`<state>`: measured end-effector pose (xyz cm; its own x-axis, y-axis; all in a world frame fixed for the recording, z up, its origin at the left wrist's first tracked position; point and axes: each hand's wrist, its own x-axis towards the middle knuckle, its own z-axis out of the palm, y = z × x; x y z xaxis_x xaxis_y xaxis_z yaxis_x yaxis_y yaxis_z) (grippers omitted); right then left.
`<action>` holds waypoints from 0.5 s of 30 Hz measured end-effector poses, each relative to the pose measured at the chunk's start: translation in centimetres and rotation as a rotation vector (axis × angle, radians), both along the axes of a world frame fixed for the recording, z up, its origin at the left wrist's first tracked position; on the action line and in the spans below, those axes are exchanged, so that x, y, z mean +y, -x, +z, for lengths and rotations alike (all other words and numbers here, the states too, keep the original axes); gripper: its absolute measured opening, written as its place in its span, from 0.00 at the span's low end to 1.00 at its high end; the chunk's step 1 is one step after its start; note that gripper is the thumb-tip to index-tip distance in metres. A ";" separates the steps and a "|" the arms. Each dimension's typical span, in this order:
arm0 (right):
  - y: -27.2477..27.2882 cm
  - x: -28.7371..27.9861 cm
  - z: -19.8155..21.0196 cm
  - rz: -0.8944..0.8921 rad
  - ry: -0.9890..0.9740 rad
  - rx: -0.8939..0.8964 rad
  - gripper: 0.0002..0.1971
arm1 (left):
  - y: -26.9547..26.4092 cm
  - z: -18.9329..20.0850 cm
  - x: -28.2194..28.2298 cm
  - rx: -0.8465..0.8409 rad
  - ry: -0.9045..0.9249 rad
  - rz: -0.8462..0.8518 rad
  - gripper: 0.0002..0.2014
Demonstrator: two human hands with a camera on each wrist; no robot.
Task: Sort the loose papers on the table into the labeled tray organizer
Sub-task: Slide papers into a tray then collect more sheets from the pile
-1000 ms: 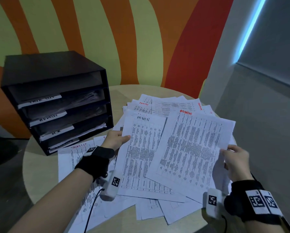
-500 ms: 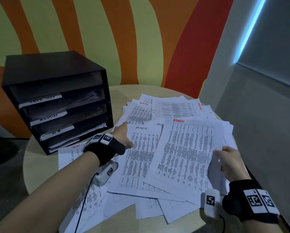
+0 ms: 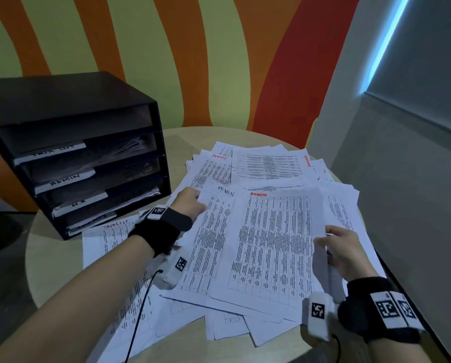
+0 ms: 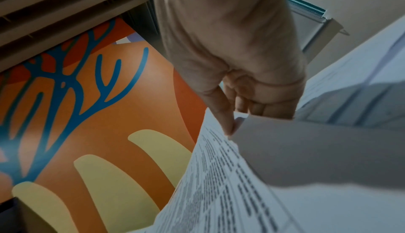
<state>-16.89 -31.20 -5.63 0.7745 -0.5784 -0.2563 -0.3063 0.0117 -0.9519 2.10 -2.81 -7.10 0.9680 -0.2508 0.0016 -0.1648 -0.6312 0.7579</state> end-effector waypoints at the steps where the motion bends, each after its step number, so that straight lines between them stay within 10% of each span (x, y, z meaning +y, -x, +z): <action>1: -0.1 0.0 -0.1 0.002 0.007 0.005 0.15 | 0.2 0.5 0.1 -0.053 0.050 0.049 0.19; 8: -0.3 -0.8 -1.0 -0.040 0.075 0.040 0.15 | -0.9 9.1 4.7 -0.488 0.559 0.413 0.12; 15: -0.5 -0.2 -0.1 -0.095 0.097 -0.044 0.15 | -1.2 11.4 5.6 -0.383 0.783 0.330 0.05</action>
<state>-16.42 -31.38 -5.77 0.7241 -0.6703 -0.1627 -0.2663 -0.0541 -0.9624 3.28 2.82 4.25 0.8887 0.2448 0.3876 -0.3945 -0.0223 0.9186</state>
